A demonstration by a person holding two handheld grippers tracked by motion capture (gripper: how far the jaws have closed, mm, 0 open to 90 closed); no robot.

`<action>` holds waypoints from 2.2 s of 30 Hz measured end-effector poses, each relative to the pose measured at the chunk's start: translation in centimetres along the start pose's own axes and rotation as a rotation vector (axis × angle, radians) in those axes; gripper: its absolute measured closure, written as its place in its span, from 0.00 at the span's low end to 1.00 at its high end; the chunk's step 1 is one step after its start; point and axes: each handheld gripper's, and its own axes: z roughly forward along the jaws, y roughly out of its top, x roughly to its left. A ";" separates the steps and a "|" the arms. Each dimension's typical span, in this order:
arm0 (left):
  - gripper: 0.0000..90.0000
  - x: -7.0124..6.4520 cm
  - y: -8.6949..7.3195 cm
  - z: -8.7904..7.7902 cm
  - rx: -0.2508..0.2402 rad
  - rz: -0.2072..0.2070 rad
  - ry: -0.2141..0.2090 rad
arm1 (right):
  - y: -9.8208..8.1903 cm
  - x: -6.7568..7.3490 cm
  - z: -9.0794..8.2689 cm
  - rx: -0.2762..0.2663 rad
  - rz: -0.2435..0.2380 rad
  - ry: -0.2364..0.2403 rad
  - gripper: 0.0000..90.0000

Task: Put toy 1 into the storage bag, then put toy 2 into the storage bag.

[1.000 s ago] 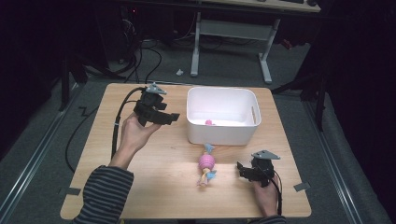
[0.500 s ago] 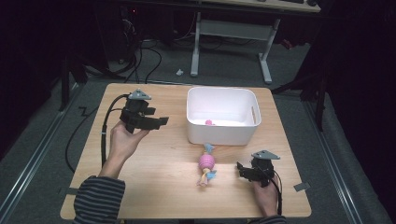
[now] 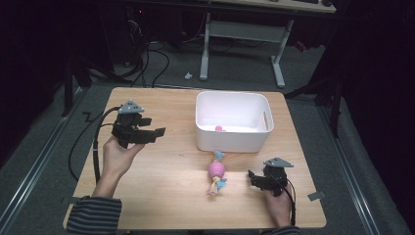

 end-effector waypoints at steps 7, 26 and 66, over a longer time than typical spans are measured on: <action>0.38 0.5 -1.8 -1.2 -0.035 -0.047 -0.031 | 0.0 0.0 0.0 0.000 0.001 -0.001 0.24; 0.38 1.0 -5.9 -1.8 -0.047 -0.114 -0.042 | 0.0 0.0 0.0 0.000 0.001 -0.002 0.24; 0.37 1.0 -13.5 4.5 0.057 -0.190 0.025 | 0.0 0.1 0.0 0.000 0.005 -0.002 0.25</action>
